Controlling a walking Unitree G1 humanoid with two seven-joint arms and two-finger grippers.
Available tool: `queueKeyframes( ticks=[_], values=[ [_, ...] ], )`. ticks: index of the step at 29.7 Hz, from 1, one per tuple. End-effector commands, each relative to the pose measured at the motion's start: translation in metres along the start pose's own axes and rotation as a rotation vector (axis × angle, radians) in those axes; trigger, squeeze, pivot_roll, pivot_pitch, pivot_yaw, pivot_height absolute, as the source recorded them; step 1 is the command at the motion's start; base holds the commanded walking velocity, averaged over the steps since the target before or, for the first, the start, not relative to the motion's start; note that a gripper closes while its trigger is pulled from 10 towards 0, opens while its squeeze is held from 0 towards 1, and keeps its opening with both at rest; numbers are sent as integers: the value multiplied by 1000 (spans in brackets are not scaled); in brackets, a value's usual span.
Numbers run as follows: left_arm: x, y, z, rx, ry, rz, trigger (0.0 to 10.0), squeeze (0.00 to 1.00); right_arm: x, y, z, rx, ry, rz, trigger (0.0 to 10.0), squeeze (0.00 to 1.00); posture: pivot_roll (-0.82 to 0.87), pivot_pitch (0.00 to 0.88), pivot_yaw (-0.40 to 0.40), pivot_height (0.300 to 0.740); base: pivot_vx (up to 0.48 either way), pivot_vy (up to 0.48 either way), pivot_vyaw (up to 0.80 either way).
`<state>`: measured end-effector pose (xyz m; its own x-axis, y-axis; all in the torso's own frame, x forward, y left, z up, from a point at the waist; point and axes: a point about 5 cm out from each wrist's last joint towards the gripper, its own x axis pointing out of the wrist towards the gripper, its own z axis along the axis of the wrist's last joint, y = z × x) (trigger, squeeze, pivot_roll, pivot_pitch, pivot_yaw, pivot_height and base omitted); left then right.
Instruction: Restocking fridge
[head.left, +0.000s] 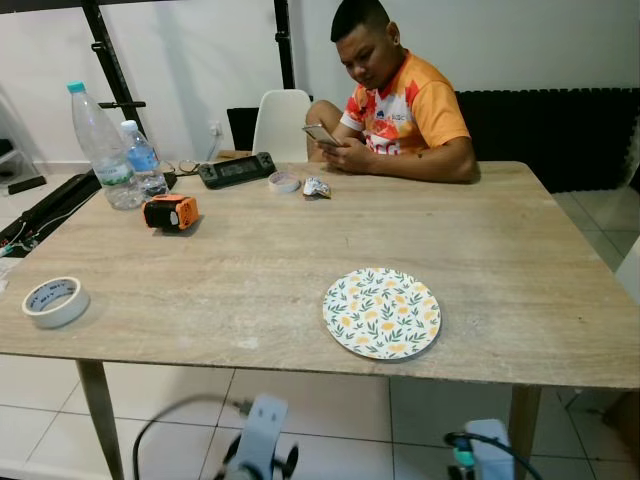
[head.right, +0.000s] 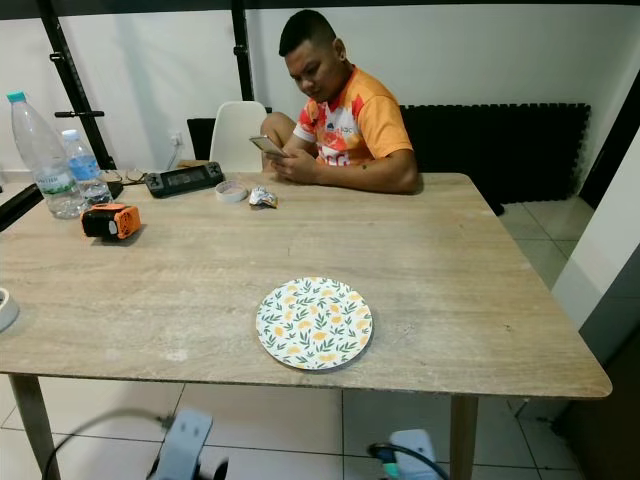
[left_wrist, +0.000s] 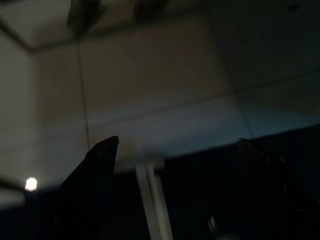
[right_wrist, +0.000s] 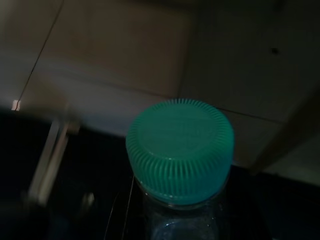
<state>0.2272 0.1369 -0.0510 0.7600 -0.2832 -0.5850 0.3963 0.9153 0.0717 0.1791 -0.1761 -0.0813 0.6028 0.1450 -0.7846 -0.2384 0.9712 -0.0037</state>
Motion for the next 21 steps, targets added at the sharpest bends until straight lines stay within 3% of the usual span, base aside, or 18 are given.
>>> queueKeyframes(
  ticks=[1, 3, 5, 11, 13, 21],
  values=[
    [-2, -14, -10, 43, 41, -92, 10000, 0, 2, 17, -2, -40, 7, 90, 10000, 0, -49, 49, 24, 734, 0, 0, 0],
    [-1, -26, -9, 62, 43, -147, 10000, 0, 3, 19, 1, -23, -5, 88, 10000, 0, -41, 47, 17, 734, 0, 0, 0],
    [-1, -25, -13, 51, 59, -132, 10000, 0, 3, 18, 0, -2, -2, 76, 10000, 0, -39, 43, 11, 734, 0, 0, 0],
    [-21, 14, -49, -64, 239, 107, 10000, 0, -2, -2, -15, 140, 55, -50, 10000, 0, -35, 49, 10, 734, 0, 0, 0],
    [-25, 20, -54, -110, 256, 145, 10000, 0, -4, -9, -18, 190, 55, -90, 10000, 0, -34, 50, 9, 734, 0, 0, 0],
    [-39, 34, -71, -162, 306, 216, 10000, 0, -11, -25, -29, 281, 66, -174, 10000, 0, -37, 37, -1, 734, 0, 0, 0]
  ],
)
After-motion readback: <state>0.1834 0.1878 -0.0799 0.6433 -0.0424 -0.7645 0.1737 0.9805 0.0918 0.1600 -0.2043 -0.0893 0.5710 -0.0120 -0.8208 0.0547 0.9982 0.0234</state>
